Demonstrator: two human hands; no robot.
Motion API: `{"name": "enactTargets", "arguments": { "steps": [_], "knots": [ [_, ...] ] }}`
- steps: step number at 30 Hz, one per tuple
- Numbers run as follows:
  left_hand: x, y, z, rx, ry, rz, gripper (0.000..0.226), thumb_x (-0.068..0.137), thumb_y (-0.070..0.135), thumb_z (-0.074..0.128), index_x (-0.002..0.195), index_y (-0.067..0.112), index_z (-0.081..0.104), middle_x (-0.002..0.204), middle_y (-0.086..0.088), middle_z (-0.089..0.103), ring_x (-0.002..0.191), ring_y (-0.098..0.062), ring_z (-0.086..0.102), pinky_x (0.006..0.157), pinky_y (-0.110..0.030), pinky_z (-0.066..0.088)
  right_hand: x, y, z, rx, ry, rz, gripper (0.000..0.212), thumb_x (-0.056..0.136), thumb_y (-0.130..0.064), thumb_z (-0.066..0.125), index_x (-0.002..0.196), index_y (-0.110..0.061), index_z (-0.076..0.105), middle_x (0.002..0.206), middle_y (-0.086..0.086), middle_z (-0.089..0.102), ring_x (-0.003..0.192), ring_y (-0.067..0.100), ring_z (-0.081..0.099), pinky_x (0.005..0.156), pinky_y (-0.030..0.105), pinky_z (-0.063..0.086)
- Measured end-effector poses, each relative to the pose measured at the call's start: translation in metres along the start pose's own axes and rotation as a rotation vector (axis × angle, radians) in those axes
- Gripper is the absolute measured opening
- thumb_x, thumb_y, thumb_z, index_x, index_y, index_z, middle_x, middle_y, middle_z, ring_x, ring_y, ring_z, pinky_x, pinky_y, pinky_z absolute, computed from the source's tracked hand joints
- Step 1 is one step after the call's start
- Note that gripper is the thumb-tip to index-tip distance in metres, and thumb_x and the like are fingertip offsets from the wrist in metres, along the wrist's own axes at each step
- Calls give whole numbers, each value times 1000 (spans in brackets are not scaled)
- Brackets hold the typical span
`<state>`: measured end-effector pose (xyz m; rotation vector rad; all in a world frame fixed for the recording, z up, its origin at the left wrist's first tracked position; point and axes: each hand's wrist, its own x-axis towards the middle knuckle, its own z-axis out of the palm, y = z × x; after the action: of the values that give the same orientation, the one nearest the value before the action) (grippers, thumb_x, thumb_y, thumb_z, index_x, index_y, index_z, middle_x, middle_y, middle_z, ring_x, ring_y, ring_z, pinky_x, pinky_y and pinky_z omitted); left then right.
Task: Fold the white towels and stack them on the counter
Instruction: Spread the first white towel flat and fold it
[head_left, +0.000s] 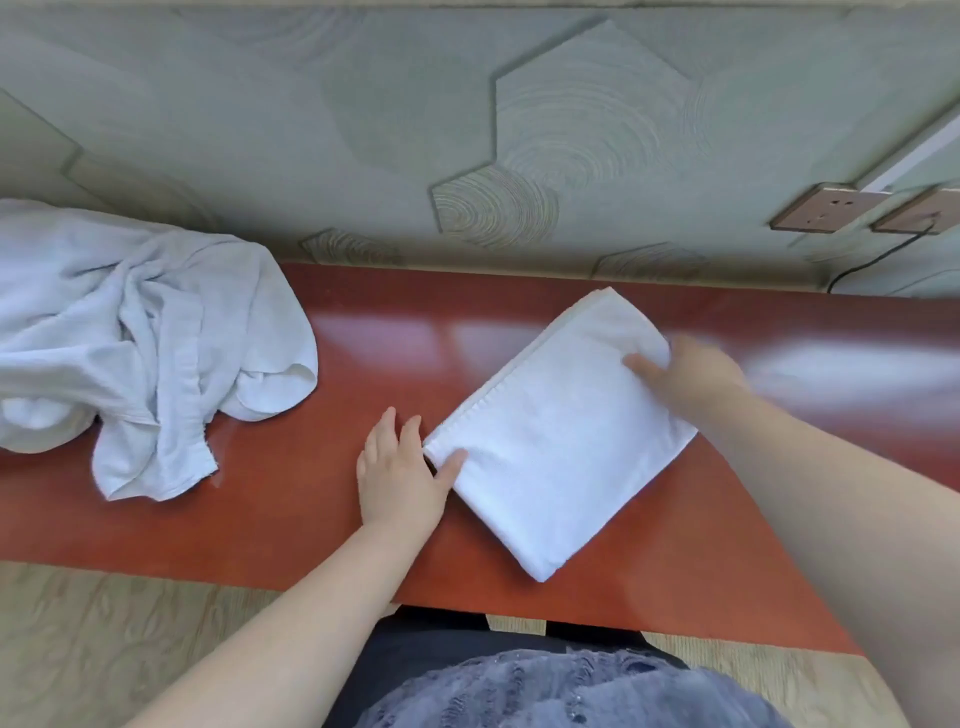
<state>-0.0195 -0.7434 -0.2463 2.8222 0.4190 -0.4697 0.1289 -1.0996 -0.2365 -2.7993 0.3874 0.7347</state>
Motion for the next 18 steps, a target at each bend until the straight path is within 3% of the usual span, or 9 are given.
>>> {"name": "enactTargets", "arguments": {
  "steps": [1,3,5,8,9,11,13,16,18],
  "knots": [
    [10,7,-5,-43,41,-29,66,90,69,51,138,24,55,148,-9,47,137,-30,43,111,-45,36,-11,15,5,42,10,74,69,75,-90,37,101,-27,47,87,-5,54,86,28,57,67,37,43],
    [28,21,-15,-154,-4,-50,47,91,64,55,115,25,64,118,-1,60,111,-28,58,93,-42,46,-35,44,17,145,24,190,71,78,-87,38,108,-25,56,87,-3,58,85,29,57,70,38,43],
    [38,37,-21,-295,-148,-58,36,92,59,57,103,24,64,102,4,65,98,-23,64,82,-35,49,-60,68,30,296,-9,274,63,86,-78,45,114,-24,61,97,2,64,90,31,59,75,38,43],
    [38,56,-23,-302,-338,0,37,93,56,59,77,23,59,73,8,64,69,-15,64,57,-28,41,-102,89,42,618,-88,394,40,88,-67,62,90,-27,66,100,1,67,82,18,61,78,36,45],
    [39,60,-22,-312,-401,0,39,93,55,60,75,21,60,73,6,66,68,-17,65,57,-29,43,-113,92,43,695,-93,429,36,87,-63,67,84,-27,66,99,0,69,80,14,61,74,34,46],
    [40,68,-21,-453,-525,-75,34,90,50,67,85,16,69,87,-2,74,81,-25,72,75,-35,57,-131,96,43,791,-91,465,31,87,-57,71,85,-26,69,98,-2,72,81,12,64,67,30,47],
    [42,76,-22,-619,-604,-183,32,85,43,76,94,12,71,97,-6,76,90,-28,74,90,-45,60,-140,99,42,845,-84,448,29,89,-53,70,94,-25,70,99,-3,73,88,18,68,72,34,51],
    [40,96,-23,-775,-660,-223,27,90,32,76,102,10,68,103,-9,77,87,-26,75,78,-39,61,-139,108,33,883,-64,381,26,89,-48,70,103,-26,67,101,-6,72,93,19,69,84,41,55],
    [35,115,-22,-864,-665,-261,26,93,27,74,107,7,67,101,-10,78,86,-27,76,71,-36,59,-134,122,25,908,-73,352,24,89,-48,69,105,-29,67,101,-7,73,94,17,70,84,40,55]
  ]
}}
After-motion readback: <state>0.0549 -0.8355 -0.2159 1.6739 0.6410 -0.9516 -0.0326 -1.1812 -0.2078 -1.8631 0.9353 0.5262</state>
